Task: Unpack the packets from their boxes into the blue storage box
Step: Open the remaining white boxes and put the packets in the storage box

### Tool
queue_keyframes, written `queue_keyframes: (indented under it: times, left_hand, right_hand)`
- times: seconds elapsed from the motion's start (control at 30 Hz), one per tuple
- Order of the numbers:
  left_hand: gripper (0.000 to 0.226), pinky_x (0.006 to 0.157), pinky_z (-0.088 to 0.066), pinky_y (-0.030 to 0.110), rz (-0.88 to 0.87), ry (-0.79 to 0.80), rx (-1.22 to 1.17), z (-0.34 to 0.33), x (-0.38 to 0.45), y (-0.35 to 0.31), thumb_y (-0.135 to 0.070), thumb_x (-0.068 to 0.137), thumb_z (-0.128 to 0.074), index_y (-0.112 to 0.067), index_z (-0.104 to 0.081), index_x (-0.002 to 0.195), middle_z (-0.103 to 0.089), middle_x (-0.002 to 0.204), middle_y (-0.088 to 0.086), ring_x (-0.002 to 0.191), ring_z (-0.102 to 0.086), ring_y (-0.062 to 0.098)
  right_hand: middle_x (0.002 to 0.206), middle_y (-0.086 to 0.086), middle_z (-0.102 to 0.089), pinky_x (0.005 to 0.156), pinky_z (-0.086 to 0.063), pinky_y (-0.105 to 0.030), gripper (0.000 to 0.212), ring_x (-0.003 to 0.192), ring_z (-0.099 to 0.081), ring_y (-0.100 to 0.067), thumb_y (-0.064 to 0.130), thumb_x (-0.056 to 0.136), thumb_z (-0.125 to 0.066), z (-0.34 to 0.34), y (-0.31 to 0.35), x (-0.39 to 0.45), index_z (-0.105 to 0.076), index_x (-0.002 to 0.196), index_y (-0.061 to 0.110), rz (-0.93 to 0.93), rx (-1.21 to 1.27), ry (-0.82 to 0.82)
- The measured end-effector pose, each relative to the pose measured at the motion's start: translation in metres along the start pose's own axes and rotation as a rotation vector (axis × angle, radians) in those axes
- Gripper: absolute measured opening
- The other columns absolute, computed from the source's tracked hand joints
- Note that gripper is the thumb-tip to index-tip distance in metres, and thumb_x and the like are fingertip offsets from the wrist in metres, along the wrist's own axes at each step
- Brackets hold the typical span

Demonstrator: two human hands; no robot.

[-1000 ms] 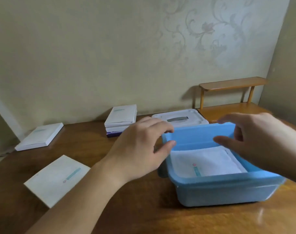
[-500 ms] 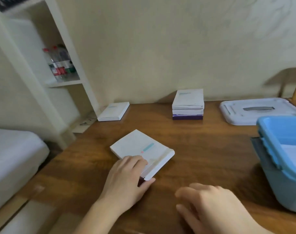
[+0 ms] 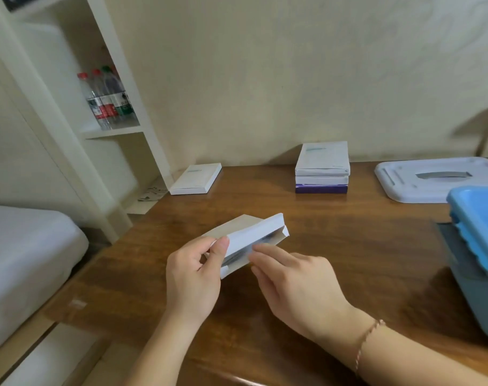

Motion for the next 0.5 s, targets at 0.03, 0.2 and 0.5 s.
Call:
queue_keyframes:
  times: [0.03,0.2,0.5]
  left_hand:
    - [0.04,0.049,-0.044,0.012,-0.015,-0.006,0.002,0.001,0.001,-0.002,-0.053,0.087,-0.047,-0.024,-0.065,0.068,-0.062,0.07,-0.013,0.077,-0.061,0.004]
    - [0.034,0.05,-0.041,0.006,-0.086,-0.053,0.046,0.003,0.001,-0.007,-0.046,0.095,-0.051,-0.024,-0.067,0.075,-0.061,0.071,-0.014,0.073,-0.062,0.003]
    - [0.027,0.05,-0.035,0.004,-0.193,-0.1,0.004,0.006,0.006,-0.019,-0.038,0.095,-0.053,-0.03,-0.057,0.069,-0.047,0.059,-0.025,0.063,-0.056,0.0]
  right_hand:
    - [0.102,0.011,-0.07,0.039,-0.043,-0.025,0.019,0.055,-0.061,-0.013,0.029,0.096,-0.052,0.0,0.001,0.004,-0.07,0.096,0.025,-0.047,-0.013,0.006]
    - [0.086,0.007,-0.061,0.035,-0.035,-0.027,0.025,0.043,-0.049,-0.016,0.032,0.096,-0.043,-0.003,0.006,0.011,-0.065,0.087,0.024,-0.133,-0.107,0.037]
    - [0.126,-0.009,-0.038,0.04,-0.021,-0.026,0.033,0.062,-0.041,-0.02,0.016,0.095,-0.045,-0.014,0.01,0.014,-0.048,0.127,0.02,-0.145,-0.226,0.211]
Point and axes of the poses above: each hand's wrist, its own x-axis towards the middle knuckle, its own z-axis out of the back of the hand, y = z × x, the point moved 4 cm from there along x, towards the middle knuckle
